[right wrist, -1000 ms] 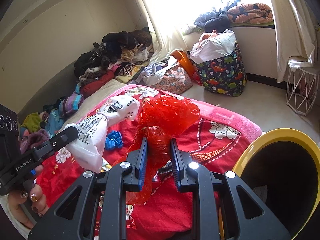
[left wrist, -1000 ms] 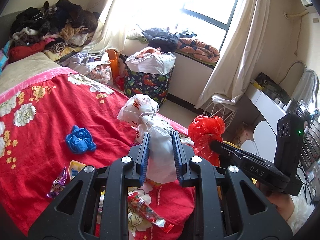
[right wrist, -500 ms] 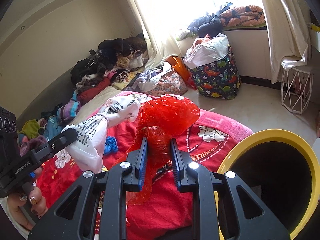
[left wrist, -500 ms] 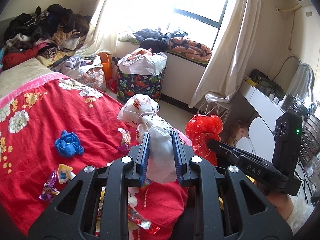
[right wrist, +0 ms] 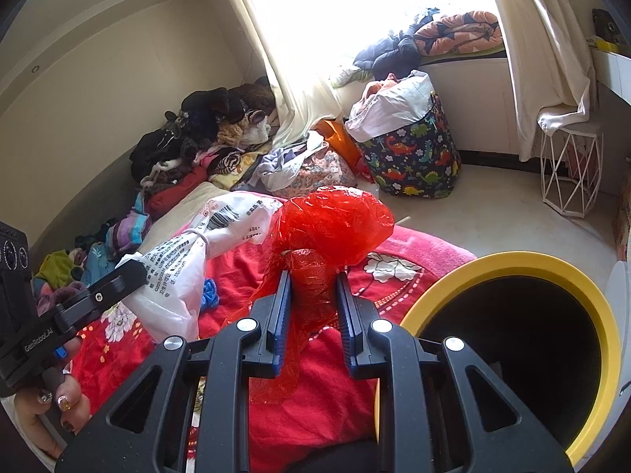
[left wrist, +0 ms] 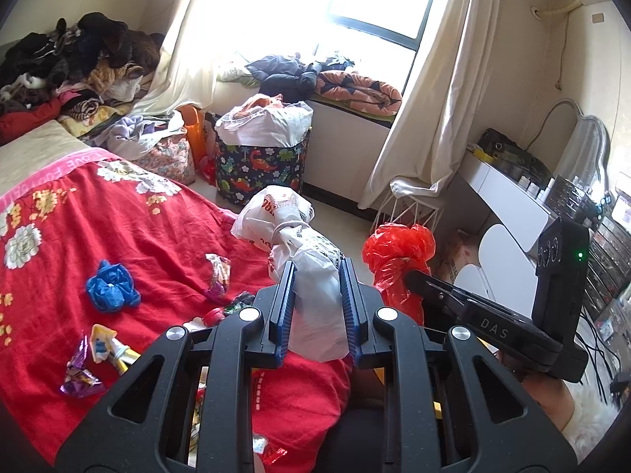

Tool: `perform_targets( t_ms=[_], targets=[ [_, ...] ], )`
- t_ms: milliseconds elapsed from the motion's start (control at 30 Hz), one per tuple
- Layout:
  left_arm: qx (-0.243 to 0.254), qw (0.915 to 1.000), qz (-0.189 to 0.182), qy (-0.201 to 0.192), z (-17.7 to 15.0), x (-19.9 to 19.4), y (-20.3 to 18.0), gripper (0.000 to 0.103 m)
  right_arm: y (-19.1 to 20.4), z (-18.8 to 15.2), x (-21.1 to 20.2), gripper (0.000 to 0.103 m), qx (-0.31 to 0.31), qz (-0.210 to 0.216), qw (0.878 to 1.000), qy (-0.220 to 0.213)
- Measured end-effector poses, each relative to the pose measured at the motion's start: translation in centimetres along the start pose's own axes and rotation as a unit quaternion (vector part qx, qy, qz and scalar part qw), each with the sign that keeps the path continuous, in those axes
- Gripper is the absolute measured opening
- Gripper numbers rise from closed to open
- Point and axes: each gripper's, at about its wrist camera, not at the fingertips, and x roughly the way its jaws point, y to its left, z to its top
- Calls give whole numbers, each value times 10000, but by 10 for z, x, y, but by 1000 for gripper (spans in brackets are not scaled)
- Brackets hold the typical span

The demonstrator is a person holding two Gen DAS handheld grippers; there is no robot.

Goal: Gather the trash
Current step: 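Carry the white bag and red bag with both grippers over the bin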

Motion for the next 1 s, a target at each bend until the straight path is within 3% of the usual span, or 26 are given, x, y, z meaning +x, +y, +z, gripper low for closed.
perform_targets(
  t_ms=[1000],
  targets=[
    [401,9971,-596,243,-8,31,-66,16,-74,-7,-48,21,553,-720,9952,-366]
  ],
)
